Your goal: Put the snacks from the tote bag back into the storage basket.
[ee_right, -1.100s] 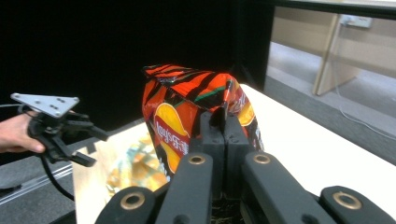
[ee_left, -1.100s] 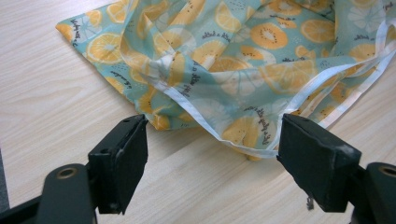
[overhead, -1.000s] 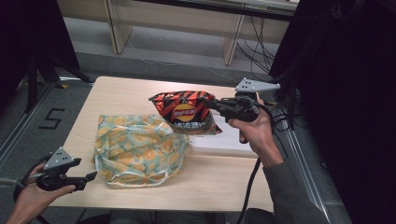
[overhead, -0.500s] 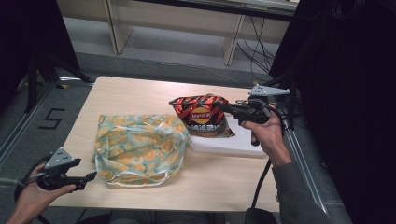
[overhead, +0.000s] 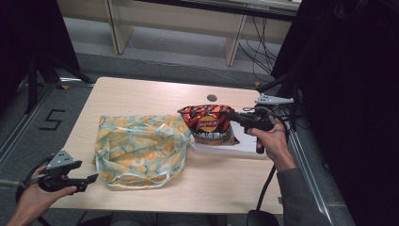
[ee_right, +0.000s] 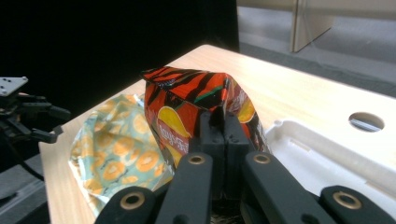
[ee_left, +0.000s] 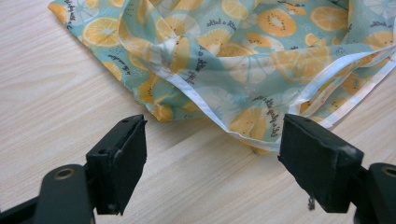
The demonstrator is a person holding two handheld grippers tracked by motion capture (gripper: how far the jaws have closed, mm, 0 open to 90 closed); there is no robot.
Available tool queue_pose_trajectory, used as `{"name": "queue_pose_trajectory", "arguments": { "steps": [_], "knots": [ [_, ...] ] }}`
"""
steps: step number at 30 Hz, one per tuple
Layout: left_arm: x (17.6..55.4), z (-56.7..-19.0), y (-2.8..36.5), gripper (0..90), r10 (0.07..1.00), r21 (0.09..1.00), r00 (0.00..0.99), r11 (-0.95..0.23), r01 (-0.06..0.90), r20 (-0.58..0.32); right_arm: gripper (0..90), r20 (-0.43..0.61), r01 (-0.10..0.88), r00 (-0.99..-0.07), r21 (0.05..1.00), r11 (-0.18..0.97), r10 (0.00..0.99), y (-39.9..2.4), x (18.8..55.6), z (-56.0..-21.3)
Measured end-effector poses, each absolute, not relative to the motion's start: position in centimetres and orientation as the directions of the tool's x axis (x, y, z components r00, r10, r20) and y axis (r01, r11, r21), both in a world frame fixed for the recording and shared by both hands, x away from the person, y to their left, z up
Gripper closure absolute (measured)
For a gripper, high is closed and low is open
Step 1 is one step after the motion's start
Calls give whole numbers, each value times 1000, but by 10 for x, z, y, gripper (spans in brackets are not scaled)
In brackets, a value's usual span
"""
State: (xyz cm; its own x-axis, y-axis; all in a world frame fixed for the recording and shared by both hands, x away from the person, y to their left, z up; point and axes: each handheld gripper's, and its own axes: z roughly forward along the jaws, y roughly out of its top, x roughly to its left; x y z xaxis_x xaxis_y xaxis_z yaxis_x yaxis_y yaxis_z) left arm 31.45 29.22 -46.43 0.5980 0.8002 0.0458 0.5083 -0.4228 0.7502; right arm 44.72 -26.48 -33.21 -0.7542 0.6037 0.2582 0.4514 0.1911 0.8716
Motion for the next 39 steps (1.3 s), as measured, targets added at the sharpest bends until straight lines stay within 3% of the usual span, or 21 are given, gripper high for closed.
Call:
{"name": "queue_pose_trajectory", "arguments": {
  "steps": [3,11,19,22,29,31,39],
  "knots": [
    [312,-466,289,229,818,747,576,-385,543,3,900,240,441,-755,875,201,610,-269,450,-343],
    [312,-467,287,230,814,739,581,-390,549,-2,900,337,539,-670,833,122,662,-288,455,-360],
    [312,-467,287,228,819,730,573,-386,563,-9,886,368,584,-584,810,59,723,-311,463,-373],
    [314,-466,290,228,800,722,600,-432,541,28,877,364,572,-579,819,45,729,-313,468,-375],
    [313,-468,289,229,817,727,577,-392,563,-6,864,351,567,-558,823,36,752,-306,480,-381],
    [313,-465,291,229,809,711,587,-428,558,26,862,374,584,-540,812,15,754,-304,481,-380],
    [315,-467,290,229,801,717,598,-425,552,15,847,366,567,-508,824,-17,780,-302,496,-387]
  ]
}}
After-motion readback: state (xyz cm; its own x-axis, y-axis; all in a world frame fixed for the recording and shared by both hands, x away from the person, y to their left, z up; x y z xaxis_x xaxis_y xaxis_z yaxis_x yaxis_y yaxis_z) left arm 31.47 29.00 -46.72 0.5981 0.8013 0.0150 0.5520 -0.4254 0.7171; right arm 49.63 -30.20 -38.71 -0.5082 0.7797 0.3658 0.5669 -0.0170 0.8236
